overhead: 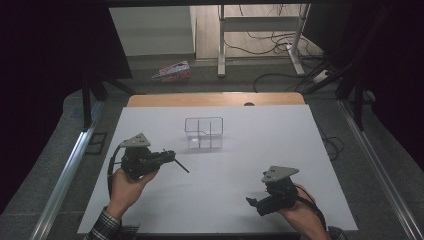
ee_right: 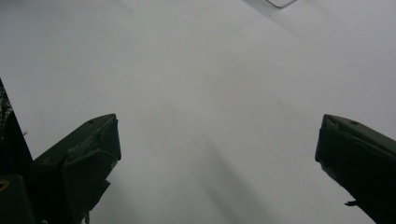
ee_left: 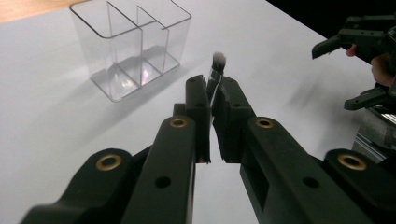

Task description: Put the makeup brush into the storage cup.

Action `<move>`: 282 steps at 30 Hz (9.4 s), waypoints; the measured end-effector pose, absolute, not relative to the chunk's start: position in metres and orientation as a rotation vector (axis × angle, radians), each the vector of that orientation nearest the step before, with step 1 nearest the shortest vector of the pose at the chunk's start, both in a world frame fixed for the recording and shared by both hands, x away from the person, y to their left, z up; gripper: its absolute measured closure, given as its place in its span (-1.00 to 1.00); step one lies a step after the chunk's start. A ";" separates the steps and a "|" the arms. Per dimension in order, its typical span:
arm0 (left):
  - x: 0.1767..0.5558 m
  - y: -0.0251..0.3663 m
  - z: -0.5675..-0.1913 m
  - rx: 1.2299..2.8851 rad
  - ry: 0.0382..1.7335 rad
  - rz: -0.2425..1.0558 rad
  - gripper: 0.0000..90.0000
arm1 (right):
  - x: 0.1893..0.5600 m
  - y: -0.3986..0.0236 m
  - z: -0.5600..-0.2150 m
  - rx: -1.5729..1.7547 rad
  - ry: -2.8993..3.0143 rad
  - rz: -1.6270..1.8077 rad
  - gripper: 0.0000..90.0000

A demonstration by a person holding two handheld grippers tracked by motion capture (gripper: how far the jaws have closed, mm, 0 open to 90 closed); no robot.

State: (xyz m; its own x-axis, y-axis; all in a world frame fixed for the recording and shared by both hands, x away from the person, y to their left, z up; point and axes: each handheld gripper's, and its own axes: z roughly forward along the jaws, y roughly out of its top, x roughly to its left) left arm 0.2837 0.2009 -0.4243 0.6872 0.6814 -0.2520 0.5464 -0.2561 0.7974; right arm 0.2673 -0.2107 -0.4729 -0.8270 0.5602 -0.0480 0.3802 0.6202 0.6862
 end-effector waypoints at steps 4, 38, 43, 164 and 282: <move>0.287 0.203 -0.422 1.932 0.959 0.185 0.89 | 0.266 -0.217 -0.473 0.783 2.581 1.000 -1.00; 0.323 0.205 -0.402 1.976 0.988 0.247 0.89 | 0.263 -0.261 -0.479 0.941 2.531 0.938 -1.00; 0.328 0.204 -0.397 1.978 0.989 0.254 0.89 | 0.263 -0.263 -0.479 0.943 2.526 0.943 -1.00; 0.421 0.154 -0.419 2.044 1.113 0.310 0.89 | 0.256 -0.271 -0.487 0.939 2.581 0.950 -1.00; 0.354 0.207 -0.439 2.036 1.041 0.394 -1.00 | 0.255 -0.271 -0.485 0.966 2.545 0.975 -1.00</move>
